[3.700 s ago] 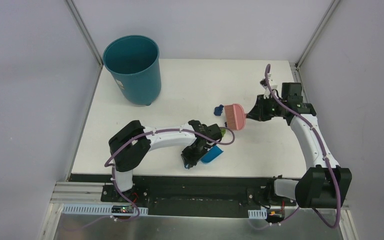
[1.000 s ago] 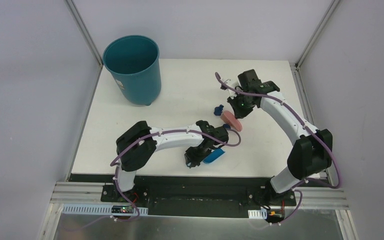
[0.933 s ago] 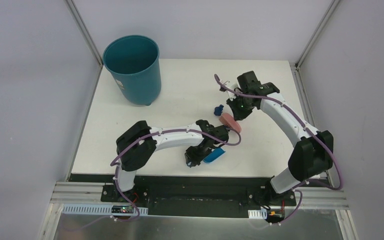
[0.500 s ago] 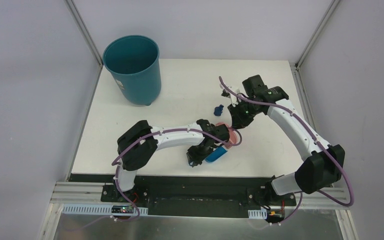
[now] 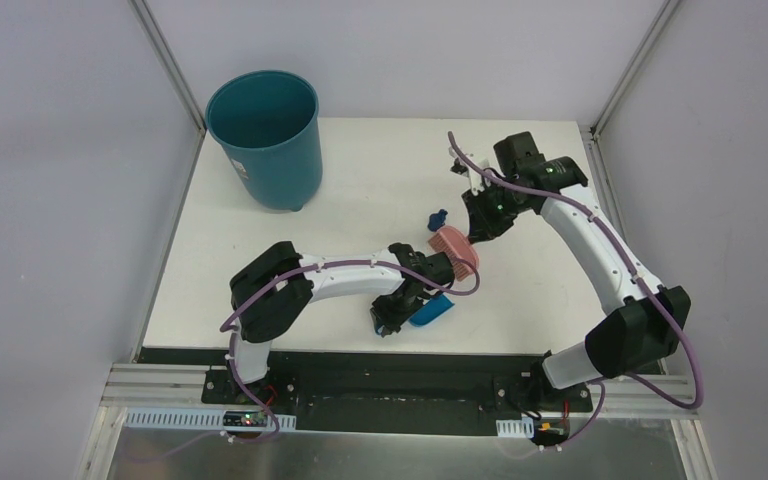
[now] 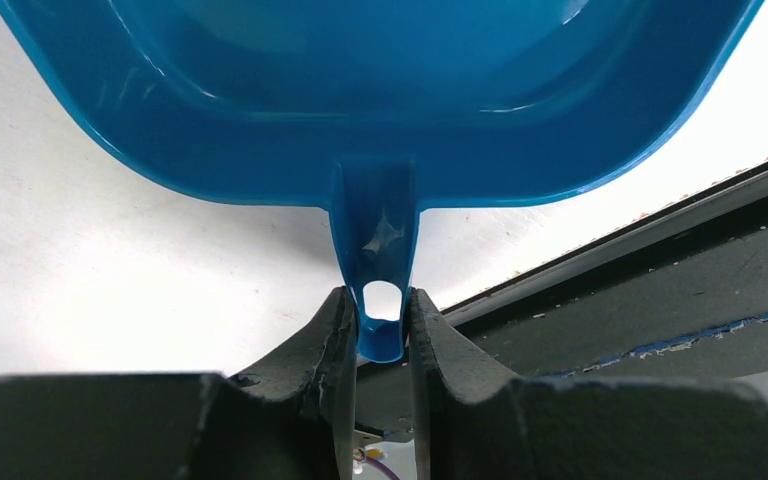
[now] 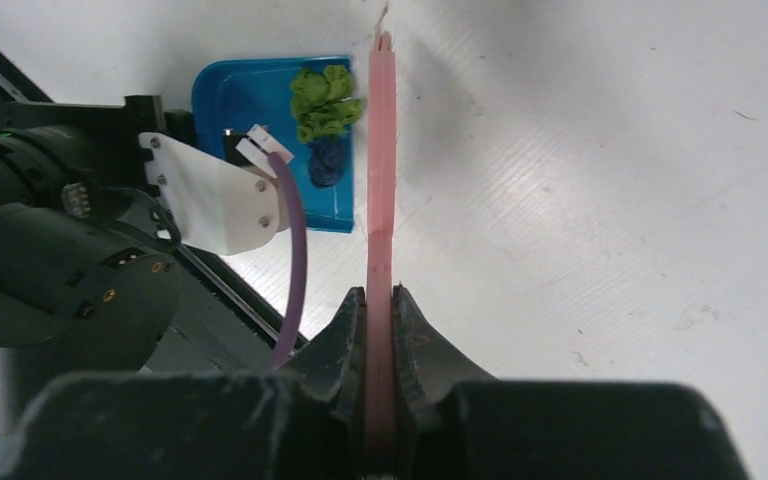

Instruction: Sweep away the paper scraps from the table

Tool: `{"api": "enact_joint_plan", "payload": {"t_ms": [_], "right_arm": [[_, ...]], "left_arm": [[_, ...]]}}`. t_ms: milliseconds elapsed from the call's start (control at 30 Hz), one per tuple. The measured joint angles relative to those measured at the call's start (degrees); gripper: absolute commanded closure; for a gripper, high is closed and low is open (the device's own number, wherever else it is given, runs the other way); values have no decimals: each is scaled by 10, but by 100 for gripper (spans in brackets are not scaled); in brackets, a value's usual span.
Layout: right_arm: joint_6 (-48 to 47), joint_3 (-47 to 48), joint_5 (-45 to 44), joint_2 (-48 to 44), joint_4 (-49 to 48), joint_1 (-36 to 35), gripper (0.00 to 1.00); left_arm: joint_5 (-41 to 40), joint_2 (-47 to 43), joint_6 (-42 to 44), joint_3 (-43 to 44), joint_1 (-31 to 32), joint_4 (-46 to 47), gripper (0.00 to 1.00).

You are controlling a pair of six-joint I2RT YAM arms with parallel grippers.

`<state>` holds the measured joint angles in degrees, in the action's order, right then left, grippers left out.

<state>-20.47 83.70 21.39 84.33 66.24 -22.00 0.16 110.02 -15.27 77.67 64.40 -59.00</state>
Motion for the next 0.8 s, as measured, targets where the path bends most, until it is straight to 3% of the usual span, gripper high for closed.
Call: {"api": "enact_joint_plan", "payload": {"t_ms": [367,800], "right_arm": [[14,2,-35,51,-16,-1,100],[17,-1,84,70,4,-19,100]], "left_arm": [[4,0,0,-2,0,1,100],[14,-2,0,-2,0,1,100]]}}
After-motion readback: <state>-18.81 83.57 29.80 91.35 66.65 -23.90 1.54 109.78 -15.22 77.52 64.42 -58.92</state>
